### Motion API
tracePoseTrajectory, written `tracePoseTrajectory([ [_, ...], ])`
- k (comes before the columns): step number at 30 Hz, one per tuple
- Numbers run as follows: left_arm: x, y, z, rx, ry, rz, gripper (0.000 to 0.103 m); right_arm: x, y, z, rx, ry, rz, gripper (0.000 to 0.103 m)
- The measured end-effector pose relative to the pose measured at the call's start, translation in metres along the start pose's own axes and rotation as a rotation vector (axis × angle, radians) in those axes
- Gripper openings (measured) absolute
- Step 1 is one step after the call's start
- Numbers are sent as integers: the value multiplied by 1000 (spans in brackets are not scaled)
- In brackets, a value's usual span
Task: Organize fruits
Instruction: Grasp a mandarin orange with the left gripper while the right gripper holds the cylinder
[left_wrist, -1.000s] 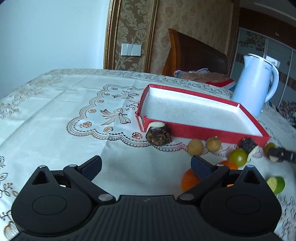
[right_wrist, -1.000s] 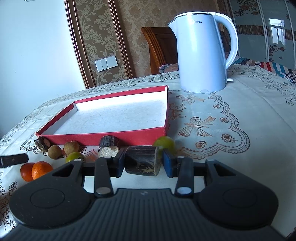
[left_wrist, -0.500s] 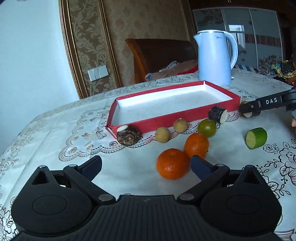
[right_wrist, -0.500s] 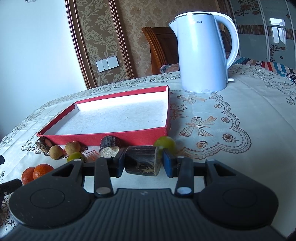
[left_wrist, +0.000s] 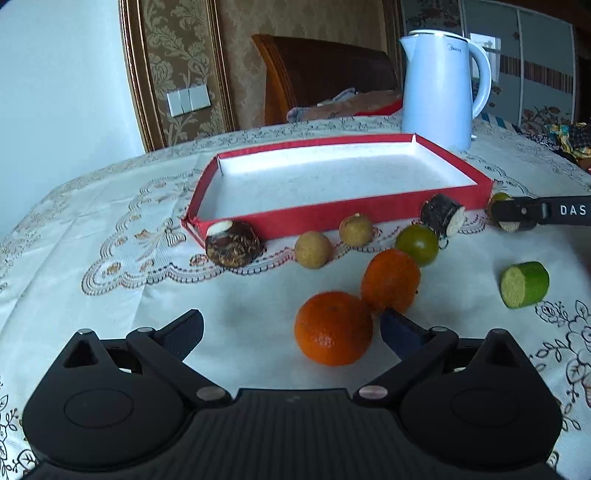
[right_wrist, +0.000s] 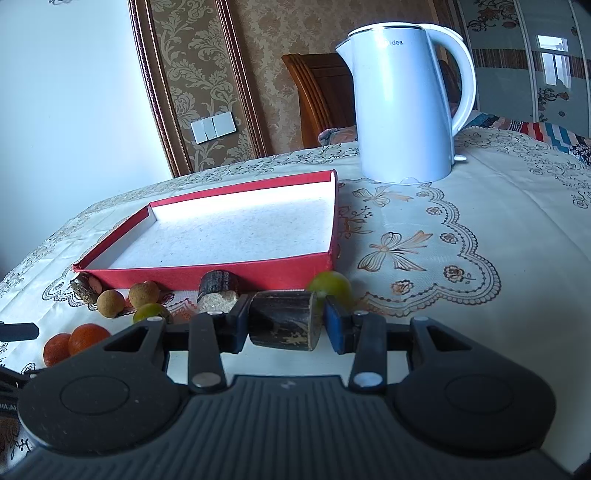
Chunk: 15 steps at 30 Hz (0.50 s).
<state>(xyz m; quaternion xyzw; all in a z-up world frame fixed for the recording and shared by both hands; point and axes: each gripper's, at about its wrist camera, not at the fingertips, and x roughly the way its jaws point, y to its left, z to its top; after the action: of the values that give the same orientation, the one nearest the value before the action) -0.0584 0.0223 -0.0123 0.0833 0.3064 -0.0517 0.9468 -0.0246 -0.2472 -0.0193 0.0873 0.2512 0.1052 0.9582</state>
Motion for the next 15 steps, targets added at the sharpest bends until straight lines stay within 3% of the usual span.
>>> tracePoseTrajectory([
  [1,2,-3,-1,19,0,19,102,0,0,0,-1,0,0,39],
  [6,1,-1,-2,13,13,-48,67,0,0,0,-1,1,0,39],
  [15,1,-11,-1,13,10,-55,52,0,0,0,-5,2,-2,39],
])
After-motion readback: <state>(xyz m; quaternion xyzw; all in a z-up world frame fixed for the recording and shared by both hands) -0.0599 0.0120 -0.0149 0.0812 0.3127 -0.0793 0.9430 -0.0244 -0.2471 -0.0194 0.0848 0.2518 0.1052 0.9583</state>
